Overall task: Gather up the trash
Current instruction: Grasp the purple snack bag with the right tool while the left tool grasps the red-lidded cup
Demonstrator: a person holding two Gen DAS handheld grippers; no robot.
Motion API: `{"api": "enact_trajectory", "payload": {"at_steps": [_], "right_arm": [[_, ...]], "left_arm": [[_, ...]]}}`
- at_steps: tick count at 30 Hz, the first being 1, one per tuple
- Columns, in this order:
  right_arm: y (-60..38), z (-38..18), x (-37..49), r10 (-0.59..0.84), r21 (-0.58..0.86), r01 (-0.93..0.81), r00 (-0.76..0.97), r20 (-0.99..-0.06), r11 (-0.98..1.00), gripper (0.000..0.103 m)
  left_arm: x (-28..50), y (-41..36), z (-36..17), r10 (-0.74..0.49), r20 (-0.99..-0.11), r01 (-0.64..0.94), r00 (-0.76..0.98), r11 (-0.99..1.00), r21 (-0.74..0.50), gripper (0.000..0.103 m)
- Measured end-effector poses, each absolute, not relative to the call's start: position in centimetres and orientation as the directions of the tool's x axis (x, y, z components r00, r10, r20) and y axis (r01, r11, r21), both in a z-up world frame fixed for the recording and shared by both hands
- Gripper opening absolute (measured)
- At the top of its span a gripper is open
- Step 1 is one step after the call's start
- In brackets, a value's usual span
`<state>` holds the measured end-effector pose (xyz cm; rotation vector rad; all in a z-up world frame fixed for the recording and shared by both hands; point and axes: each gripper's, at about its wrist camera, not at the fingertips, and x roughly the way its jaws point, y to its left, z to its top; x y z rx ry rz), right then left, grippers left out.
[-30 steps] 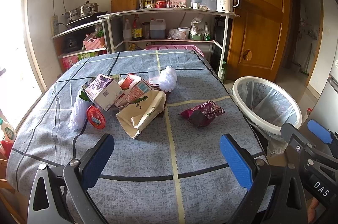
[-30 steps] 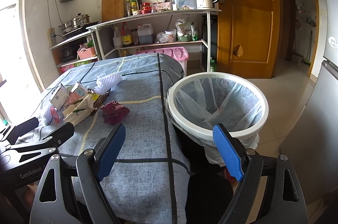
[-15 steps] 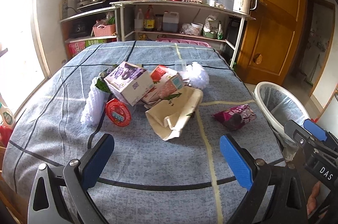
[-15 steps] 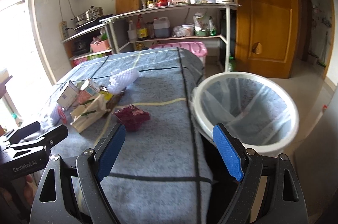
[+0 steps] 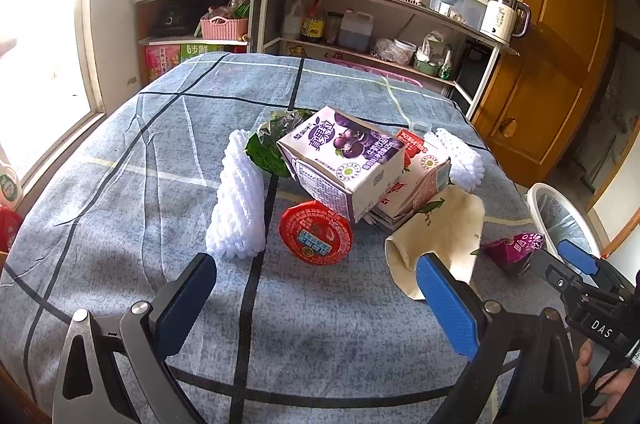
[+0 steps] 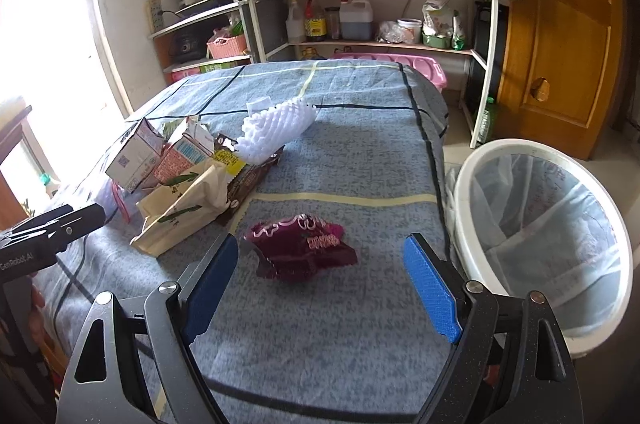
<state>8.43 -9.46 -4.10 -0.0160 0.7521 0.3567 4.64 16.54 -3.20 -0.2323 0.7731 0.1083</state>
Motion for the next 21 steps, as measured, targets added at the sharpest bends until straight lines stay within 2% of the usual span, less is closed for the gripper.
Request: {"api": "enact_trajectory", "payload": {"at_steps": [2, 4, 7, 19, 21], "right_arm": [[-9.4, -4.4, 9.1, 0.328, 0.140, -0.323, 0.656, -0.680, 0.936, 0.085], [-9.6, -4.7, 9.6, 0.336, 0.165, -0.313, 0.640, -0.691, 0.935, 0.083], [-9.5, -5.2, 10.1, 0.329, 0.168, -0.303, 0.628, -0.705, 0.938, 0.071], [-8.9, -6.1, 10.7, 0.346, 0.183, -0.317, 0.599, -0.722, 0.931, 0.054], [-8.8, -6.1, 10.7, 0.345, 0.180, -0.319, 0.600, -0.722, 0.931, 0.050]], "left_arm": [[5.4, 17.0, -3.6, 0.017, -0.714, -0.196, 0.700, 0.966, -0.169, 0.100], [6.1, 17.7, -4.0, -0.003, -0.719, -0.202, 0.695, 0.959, -0.199, 0.092], [6.9, 18.4, -4.7, -0.007, -0.728, -0.216, 0.686, 0.953, -0.213, 0.091], [9.1, 18.5, -5.6, -0.023, -0.723, -0.188, 0.691, 0.960, -0.210, 0.089], [9.5, 18.4, -5.8, -0.027, -0.726, -0.182, 0.687, 0.961, -0.208, 0.080]]}}
